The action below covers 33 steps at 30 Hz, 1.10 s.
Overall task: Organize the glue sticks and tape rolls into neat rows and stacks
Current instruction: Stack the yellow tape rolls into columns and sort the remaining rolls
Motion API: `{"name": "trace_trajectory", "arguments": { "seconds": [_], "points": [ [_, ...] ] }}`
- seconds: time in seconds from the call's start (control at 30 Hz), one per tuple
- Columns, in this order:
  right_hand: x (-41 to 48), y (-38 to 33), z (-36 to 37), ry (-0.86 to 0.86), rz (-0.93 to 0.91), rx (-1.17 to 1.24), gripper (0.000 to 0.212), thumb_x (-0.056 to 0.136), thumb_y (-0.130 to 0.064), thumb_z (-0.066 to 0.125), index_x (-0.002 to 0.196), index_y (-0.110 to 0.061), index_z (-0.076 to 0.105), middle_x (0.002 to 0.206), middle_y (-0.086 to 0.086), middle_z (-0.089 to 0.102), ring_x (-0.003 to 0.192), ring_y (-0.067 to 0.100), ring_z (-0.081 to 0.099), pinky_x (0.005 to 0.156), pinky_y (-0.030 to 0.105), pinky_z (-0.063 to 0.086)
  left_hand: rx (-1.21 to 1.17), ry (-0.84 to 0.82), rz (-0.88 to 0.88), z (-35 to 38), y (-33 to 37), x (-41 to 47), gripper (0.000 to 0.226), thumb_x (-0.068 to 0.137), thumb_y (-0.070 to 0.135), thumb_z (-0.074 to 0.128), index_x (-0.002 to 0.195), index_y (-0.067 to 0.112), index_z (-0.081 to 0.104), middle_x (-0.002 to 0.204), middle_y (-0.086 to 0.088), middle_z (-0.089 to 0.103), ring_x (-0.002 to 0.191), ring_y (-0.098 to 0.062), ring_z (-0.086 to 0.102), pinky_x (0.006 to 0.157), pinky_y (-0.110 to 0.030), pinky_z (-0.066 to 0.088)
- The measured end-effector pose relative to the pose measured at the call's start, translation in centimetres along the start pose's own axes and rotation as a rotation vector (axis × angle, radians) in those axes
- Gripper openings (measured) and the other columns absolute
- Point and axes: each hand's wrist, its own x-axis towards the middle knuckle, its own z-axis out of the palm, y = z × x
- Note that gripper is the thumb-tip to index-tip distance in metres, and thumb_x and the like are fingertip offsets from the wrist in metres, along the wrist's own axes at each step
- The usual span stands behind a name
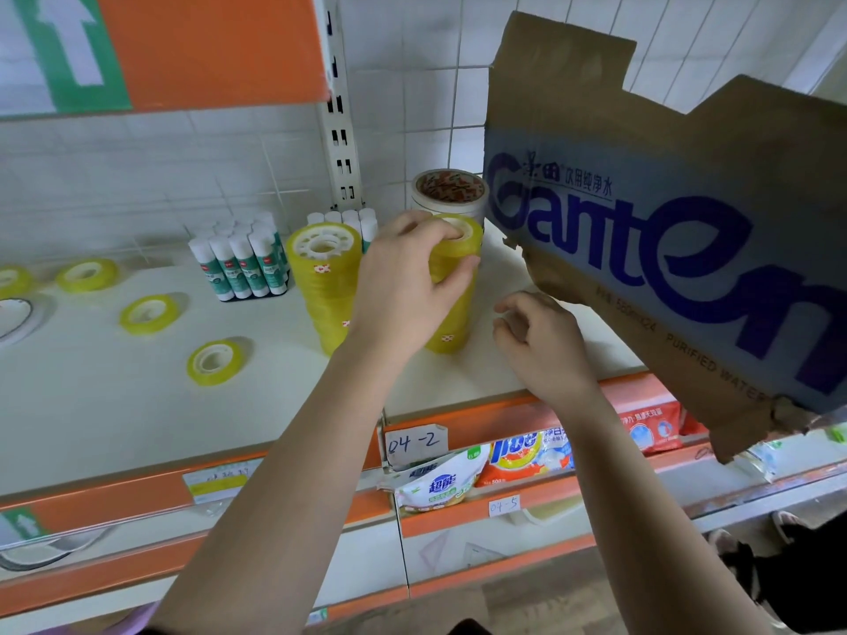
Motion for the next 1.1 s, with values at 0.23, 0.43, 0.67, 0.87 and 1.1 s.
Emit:
{"name": "trace_trajectory", "arguments": {
  "seconds": [0.23, 0.43, 0.67, 0.87, 1.1],
  "points": [
    [-0.1, -0.1, 0.0, -0.007, 0.012, -0.006, 0.019, 0.088, -0.02, 0.06, 0.105, -0.016, 0.066, 0.105, -0.003, 0.064, 0.094, 0.018, 0.059, 0.083, 0.033, 0.048, -0.018, 0.015, 0.0, 0.0, -0.1, -0.1, 0.035, 0.087, 0.042, 0.064, 0.106, 0.013, 0.072, 0.107, -0.003, 0.065, 0.096, -0.018, 0.062, 0.08, -0.029, 0.048],
    [-0.2, -0.5, -0.3, -0.015, 0.017, -0.001, 0.02, 0.089, -0.02, 0.06, 0.107, -0.016, 0.065, 0.107, -0.002, 0.064, 0.097, 0.019, 0.059, 0.084, 0.032, 0.048, 0.008, -0.008, 0.006, 0.2, -0.1, -0.1, 0.033, 0.09, 0.036, 0.066, 0.113, 0.013, 0.065, 0.111, -0.006, 0.061, 0.096, -0.022, 0.06, 0.075, -0.018, 0.036],
    [-0.4, -1.9, -2.1, 0.131, 0.027, 0.153, 0.023, 0.095, -0.019, 0.056, 0.118, -0.018, 0.06, 0.117, 0.0, 0.064, 0.107, 0.017, 0.059, 0.093, 0.04, 0.05, -0.01, 0.021, 0.103, -1.4, 0.7, -0.2, 0.042, 0.091, 0.028, 0.065, 0.127, 0.009, 0.056, 0.125, -0.008, 0.056, 0.111, -0.019, 0.054, 0.083, -0.011, 0.031],
    [0.3, -6.3, -4.8, 0.468, -0.239, 0.143, 0.024, 0.097, -0.018, 0.052, 0.115, -0.007, 0.063, 0.115, 0.006, 0.063, 0.105, 0.009, 0.055, 0.085, 0.011, 0.043, 0.099, 0.197, 0.285, -5.5, 0.1, -1.1, 0.022, 0.093, 0.022, 0.06, 0.105, 0.005, 0.068, 0.113, -0.01, 0.064, 0.102, -0.024, 0.063, 0.08, -0.039, 0.052],
    [0.3, -14.3, -3.3, 0.46, -0.581, 0.147, 0.017, 0.093, -0.006, 0.056, 0.103, -0.001, 0.068, 0.105, 0.007, 0.065, 0.098, 0.023, 0.061, 0.084, 0.033, 0.05, 0.315, 0.222, 0.18, -11.0, -6.3, -3.4, 0.022, 0.09, 0.025, 0.058, 0.104, 0.01, 0.068, 0.103, -0.006, 0.067, 0.091, -0.03, 0.065, 0.079, -0.045, 0.048]
  ]
}}
